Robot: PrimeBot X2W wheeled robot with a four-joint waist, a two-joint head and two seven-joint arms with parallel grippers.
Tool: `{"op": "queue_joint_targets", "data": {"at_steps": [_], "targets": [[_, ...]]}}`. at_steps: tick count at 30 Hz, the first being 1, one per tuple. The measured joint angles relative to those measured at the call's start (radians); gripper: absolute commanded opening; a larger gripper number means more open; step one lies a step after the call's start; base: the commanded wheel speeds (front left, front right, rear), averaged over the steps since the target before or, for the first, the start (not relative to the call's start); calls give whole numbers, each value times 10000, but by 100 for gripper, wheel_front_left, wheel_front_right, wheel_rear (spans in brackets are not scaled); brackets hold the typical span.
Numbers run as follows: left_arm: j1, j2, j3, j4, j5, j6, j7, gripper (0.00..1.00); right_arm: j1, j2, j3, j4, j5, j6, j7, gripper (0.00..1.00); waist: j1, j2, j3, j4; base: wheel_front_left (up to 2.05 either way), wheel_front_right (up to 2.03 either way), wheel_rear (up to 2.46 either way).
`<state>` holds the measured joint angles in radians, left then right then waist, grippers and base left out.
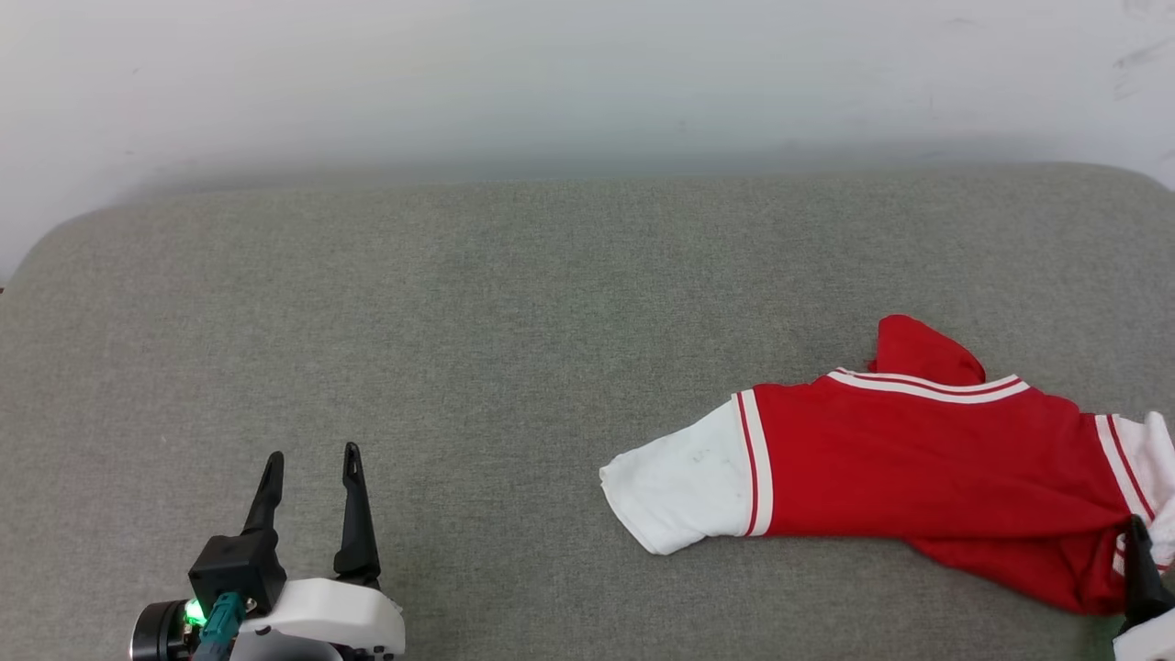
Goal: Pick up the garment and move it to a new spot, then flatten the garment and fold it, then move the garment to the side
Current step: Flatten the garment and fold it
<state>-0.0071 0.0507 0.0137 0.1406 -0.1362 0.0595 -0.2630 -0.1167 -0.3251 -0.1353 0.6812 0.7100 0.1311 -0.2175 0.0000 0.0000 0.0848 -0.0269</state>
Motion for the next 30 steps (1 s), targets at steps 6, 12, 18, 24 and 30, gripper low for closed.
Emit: {"op": "queue_joint_targets", "data": {"at_steps": [6, 12, 18, 24, 30], "targets": [[88, 0, -36, -48, 0, 0, 0, 100, 46, -6, -1110, -848, -1563, 0, -395, 100, 0, 0, -187, -89, 0, 0, 0], [192, 0, -92, -178, 161, -75, 0, 100, 163, 587, -2531, -3126, -3810, 0, -451, 100, 0, 0, -321, -137, 0, 0, 0], [24, 10, -144, -330, 474, -353, 0, 100, 285, 1549, -2566, -5639, -5329, 0, -458, 100, 0, 0, -454, -79, 0, 0, 0], [-713, 270, -249, -399, 725, -771, 0, 100, 671, 2412, -1712, -7484, -6341, 0, -456, 100, 0, 0, -456, -15, 0, 0, 0], [-1855, 692, -673, -140, 823, -1396, 0, 100, 1240, 2669, -535, -8008, -6589, 2, -458, 100, 0, 0, -353, 10, 0, 0, 0]]}}
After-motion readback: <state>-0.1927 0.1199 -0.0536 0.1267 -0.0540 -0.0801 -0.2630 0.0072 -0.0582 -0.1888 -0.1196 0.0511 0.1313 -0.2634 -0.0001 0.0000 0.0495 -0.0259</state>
